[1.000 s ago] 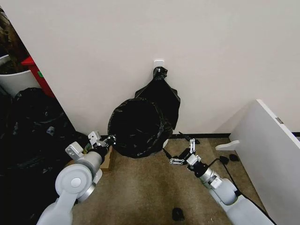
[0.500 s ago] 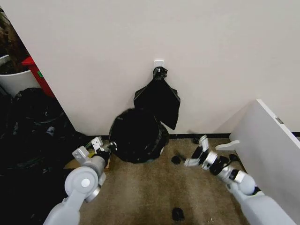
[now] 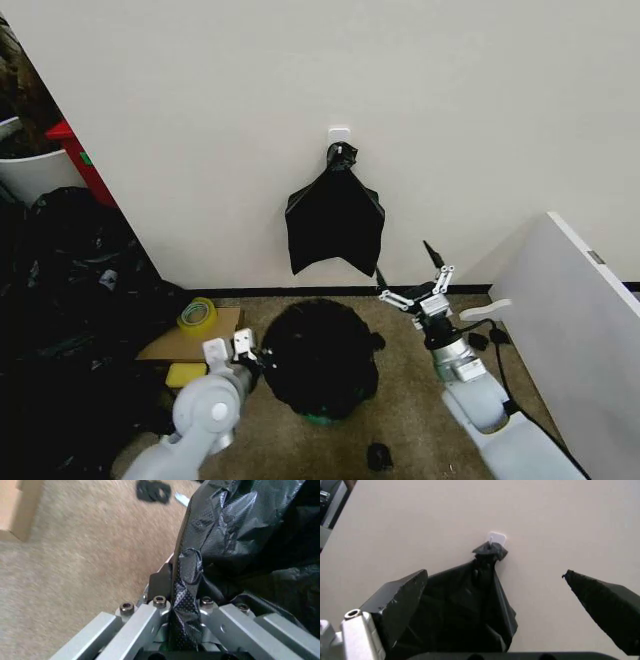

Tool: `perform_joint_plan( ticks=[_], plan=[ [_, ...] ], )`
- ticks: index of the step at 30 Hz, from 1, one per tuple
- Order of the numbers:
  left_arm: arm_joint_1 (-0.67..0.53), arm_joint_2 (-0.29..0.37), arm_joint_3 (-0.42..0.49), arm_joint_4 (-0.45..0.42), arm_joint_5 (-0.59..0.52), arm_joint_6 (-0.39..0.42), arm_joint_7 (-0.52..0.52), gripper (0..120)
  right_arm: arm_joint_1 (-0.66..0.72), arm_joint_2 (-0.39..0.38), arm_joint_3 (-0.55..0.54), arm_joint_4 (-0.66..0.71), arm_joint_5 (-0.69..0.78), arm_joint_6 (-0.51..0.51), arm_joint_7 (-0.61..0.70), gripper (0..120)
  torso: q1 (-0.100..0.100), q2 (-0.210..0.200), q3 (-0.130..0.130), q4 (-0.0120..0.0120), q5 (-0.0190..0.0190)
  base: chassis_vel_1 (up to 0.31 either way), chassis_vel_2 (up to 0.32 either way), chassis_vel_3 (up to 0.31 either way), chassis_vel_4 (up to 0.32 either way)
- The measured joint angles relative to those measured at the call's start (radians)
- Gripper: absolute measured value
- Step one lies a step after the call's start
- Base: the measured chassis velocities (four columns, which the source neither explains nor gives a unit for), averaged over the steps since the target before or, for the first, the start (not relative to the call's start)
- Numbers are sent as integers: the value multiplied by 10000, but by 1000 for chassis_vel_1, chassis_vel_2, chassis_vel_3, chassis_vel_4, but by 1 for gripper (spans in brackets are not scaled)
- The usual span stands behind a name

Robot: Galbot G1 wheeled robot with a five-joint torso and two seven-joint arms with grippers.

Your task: Place the garbage bag over the trash bin.

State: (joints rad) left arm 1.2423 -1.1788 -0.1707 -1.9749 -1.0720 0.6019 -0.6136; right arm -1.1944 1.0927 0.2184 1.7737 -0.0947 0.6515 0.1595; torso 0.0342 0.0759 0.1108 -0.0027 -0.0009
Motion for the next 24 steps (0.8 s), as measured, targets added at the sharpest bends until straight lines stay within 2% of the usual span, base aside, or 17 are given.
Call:
perform_joint_plan(
  ticks=[2,3,4,6,8,10,13,14,20,23,24],
  plan=[
    [-57,-35,74,42,158,-13,-7,9,35,22,4,-72,-20,12,22,100,0,0,0,0,2,0,0,0,0],
    [-57,-35,74,42,158,-13,-7,9,35,22,4,-72,-20,12,22,100,0,0,0,0,2,0,0,0,0],
    [-57,-8,36,-49,210,-88,5,19,71,24,7,-115,-2,16,25,100,0,0,0,3,2,0,0,0,0],
    [-45,12,11,-110,224,-101,12,20,79,27,9,-137,5,16,24,100,0,0,0,3,2,0,0,0,0],
    [104,150,-73,-384,431,-129,78,32,89,45,5,-222,21,32,24,100,0,0,0,2,4,0,0,0,0],
    [184,206,-117,-513,512,-133,97,36,90,55,-2,-245,25,35,24,100,0,0,0,3,4,0,0,0,0],
    [415,370,-408,-1049,612,-105,4,51,80,54,-18,-256,32,37,22,100,0,0,0,3,1,0,0,0,0],
    [415,370,-408,-1049,612,-105,4,51,80,54,-18,-256,32,37,22,100,0,0,0,3,1,0,0,0,0],
    [779,748,-733,-2329,707,54,-497,74,-75,29,150,-95,249,-118,118,100,0,0,0,3,3,0,0,0,0],
    [868,873,-794,-2745,721,132,-645,86,-248,30,295,114,309,-192,168,100,0,0,0,3,2,0,0,0,0],
    [868,873,-794,-2745,721,132,-645,86,-248,30,295,114,309,-192,168,100,0,0,0,3,2,0,0,0,0]
  ],
)
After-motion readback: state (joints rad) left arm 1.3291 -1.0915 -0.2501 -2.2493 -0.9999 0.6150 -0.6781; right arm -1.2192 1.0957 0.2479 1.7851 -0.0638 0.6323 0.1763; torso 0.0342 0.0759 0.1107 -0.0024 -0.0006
